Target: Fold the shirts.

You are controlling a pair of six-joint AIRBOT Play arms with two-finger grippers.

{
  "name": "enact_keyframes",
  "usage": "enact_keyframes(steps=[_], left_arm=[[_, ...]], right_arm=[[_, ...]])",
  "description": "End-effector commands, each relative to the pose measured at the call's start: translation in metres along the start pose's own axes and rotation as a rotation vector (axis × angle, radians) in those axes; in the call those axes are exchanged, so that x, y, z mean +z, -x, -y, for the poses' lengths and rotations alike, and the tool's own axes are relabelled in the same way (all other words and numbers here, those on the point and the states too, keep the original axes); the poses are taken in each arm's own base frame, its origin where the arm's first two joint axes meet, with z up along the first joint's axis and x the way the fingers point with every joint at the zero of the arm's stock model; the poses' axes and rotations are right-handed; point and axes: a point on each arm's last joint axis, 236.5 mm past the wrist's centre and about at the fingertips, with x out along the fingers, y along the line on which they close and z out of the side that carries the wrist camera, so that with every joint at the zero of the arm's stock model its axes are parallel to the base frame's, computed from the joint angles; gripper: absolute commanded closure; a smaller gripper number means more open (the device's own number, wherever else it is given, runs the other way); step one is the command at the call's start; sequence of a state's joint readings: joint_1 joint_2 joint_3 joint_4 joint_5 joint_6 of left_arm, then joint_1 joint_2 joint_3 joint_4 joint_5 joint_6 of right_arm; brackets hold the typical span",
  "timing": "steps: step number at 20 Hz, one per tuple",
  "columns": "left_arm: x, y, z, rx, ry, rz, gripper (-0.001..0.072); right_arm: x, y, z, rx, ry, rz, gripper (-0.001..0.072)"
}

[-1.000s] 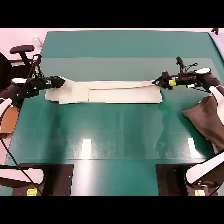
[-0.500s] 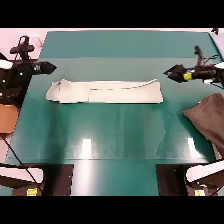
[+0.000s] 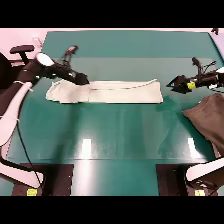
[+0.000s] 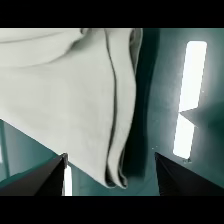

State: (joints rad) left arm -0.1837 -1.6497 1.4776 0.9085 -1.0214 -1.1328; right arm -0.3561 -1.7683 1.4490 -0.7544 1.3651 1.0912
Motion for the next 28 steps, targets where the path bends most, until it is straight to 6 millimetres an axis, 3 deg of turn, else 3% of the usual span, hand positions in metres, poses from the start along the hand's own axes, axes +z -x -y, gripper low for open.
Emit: enact_keyframes(steps=[1, 5, 8, 12, 18, 20, 21, 22, 23, 28], left_arm=[[-0.027, -0.047, 0.028, -0.013, 0.1, -0.104, 0.0687], [-0.045, -0.069, 0.049, -0.034, 0.108, -0.163, 0.0687], [-0.041, -0.075, 0.059, -0.032, 0.111, -0.143, 0.0688], [-0.049, -0.076, 0.036, 0.061, 0.126, -0.166, 0.0687], [-0.052, -0.075, 0.03, 0.085, 0.11, -0.18, 0.0687], [-0.054, -0.074, 0.025, 0.108, 0.12, -0.189, 0.0688], [-0.055, -0.074, 0.024, 0.115, 0.124, -0.191, 0.0688], [-0.055, -0.074, 0.024, 0.115, 0.123, -0.189, 0.0688], [-0.055, -0.074, 0.024, 0.115, 0.123, -0.19, 0.0689], [-0.057, -0.074, 0.024, 0.113, 0.125, -0.2, 0.0689]], right_arm=[[-0.01, -0.024, 0.021, 0.021, -0.065, -0.059, 0.0085], [-0.013, -0.044, 0.022, 0.019, -0.047, -0.084, 0.0086], [-0.01, -0.053, 0.017, 0.008, -0.015, -0.076, 0.0085], [-0.008, -0.065, 0.007, 0.0, 0.017, -0.076, 0.0086], [-0.008, -0.095, -0.032, 0.128, -0.004, -0.085, 0.01], [-0.011, -0.102, -0.041, 0.138, 0.008, -0.097, 0.0262], [-0.011, -0.104, -0.045, 0.144, 0.013, -0.099, 0.0406], [-0.011, -0.103, -0.049, 0.149, 0.015, -0.097, 0.0637], [-0.01, -0.102, -0.053, 0.151, 0.026, -0.092, 0.0698], [0.005, -0.06, -0.102, 0.168, 0.128, 0.001, 0.0699]])
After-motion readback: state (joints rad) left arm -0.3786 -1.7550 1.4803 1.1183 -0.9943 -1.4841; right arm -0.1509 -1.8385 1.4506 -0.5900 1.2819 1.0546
